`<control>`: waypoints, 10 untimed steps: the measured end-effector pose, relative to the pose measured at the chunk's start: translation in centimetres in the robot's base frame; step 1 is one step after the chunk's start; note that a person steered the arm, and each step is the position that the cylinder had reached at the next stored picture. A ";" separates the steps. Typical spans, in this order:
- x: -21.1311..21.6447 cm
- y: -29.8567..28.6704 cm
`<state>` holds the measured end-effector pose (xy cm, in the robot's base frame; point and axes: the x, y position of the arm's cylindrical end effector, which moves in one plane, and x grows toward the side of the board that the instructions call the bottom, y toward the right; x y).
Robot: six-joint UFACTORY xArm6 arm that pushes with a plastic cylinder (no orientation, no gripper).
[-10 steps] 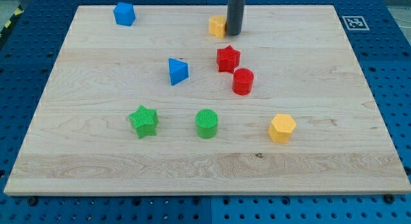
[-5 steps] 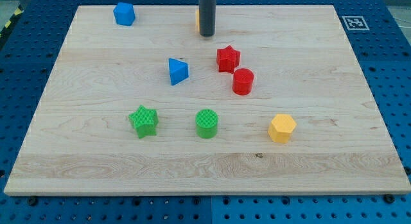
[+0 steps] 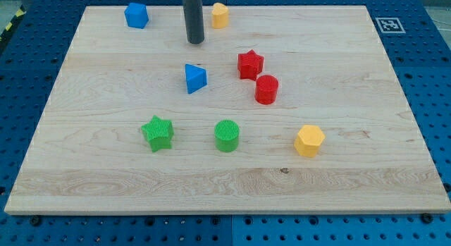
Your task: Move the yellow heart to the top center of the board
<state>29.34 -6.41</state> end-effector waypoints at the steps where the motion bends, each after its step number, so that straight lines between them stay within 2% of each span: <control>1: -0.2 -0.5; 2: -4.1 -1.6; 3: -5.6 -1.6; 4: -6.8 0.8; 6: -6.1 4.8; 10: -4.5 4.3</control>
<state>24.83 -2.09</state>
